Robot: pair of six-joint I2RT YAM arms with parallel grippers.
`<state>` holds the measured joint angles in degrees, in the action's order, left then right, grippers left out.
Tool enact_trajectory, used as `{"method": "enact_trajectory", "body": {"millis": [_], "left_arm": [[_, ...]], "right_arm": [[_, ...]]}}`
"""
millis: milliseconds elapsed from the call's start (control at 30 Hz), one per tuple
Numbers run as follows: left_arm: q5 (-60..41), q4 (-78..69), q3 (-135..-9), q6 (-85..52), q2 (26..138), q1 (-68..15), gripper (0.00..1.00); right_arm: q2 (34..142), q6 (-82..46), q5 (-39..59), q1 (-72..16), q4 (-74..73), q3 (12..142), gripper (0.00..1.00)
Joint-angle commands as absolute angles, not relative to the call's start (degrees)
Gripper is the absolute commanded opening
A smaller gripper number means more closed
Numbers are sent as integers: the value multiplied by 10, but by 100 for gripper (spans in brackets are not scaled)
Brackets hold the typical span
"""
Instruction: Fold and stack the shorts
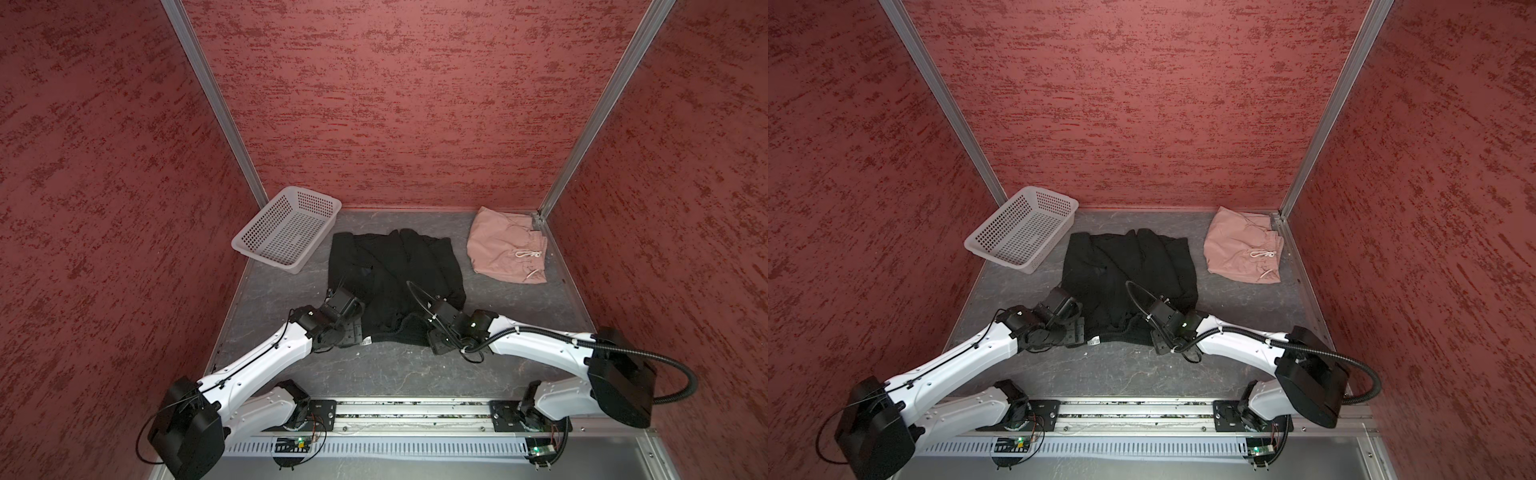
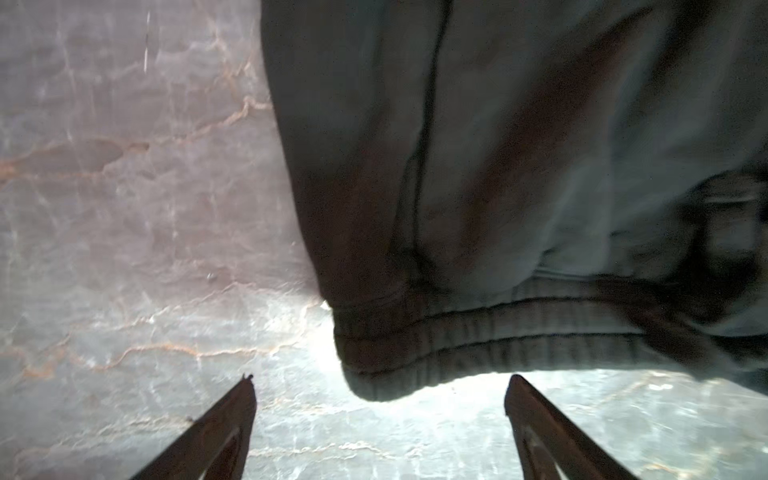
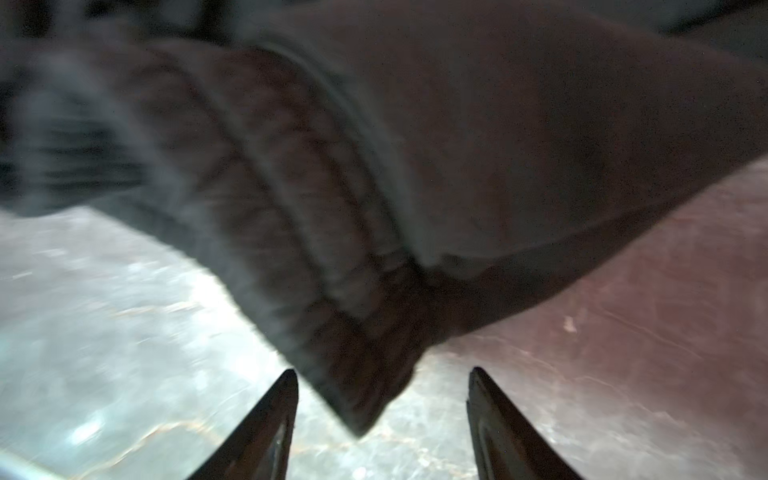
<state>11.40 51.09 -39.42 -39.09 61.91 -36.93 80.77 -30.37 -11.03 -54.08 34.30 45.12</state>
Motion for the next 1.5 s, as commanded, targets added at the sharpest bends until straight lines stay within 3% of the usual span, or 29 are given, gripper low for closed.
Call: {"method": "enact_trajectory", "body": {"millis": [0, 67, 300, 333, 833, 900, 1033, 1100, 1167, 1267, 1333, 1400, 1433, 1467], "left_arm": [[167, 515, -394, -428, 621, -387, 92], [166, 490, -380, -433, 621, -398, 92], [166, 454, -349, -442, 639, -438, 84], [168, 459, -347, -448, 641, -442, 82], [198, 403, -317, -457, 678, -489, 71], [204, 401, -330, -451, 697, -489, 61], [204, 404, -344, -448, 731, -489, 20], [211, 425, -350, -450, 735, -489, 8], [218, 444, -356, -450, 725, -486, 3], [205, 475, -377, -445, 700, -476, 4], [209, 505, -390, -453, 680, -475, 13], [206, 512, -397, -452, 654, -469, 51], [200, 511, -401, -448, 640, -464, 61], [196, 509, -406, -445, 628, -459, 76]], "right_arm": [[779, -341, -219, -544, 364, 473, 61], [761, -347, -211, -541, 344, 454, 58], [727, -399, -196, -536, 296, 396, 4], [723, -407, -196, -534, 296, 391, 0], [575, -486, -139, -485, 218, 288, 0], [568, -495, -135, -481, 207, 275, 0], [546, -523, -129, -465, 202, 252, 0], [531, -538, -128, -456, 221, 246, 0], [511, -567, -133, -443, 261, 238, 0], [473, -596, -129, -434, 294, 227, 3], [456, -588, -119, -433, 308, 237, 8], [434, -577, -109, -433, 322, 259, 32], [422, -562, -101, -433, 325, 269, 48], [417, -544, -105, -432, 336, 288, 56]]}}
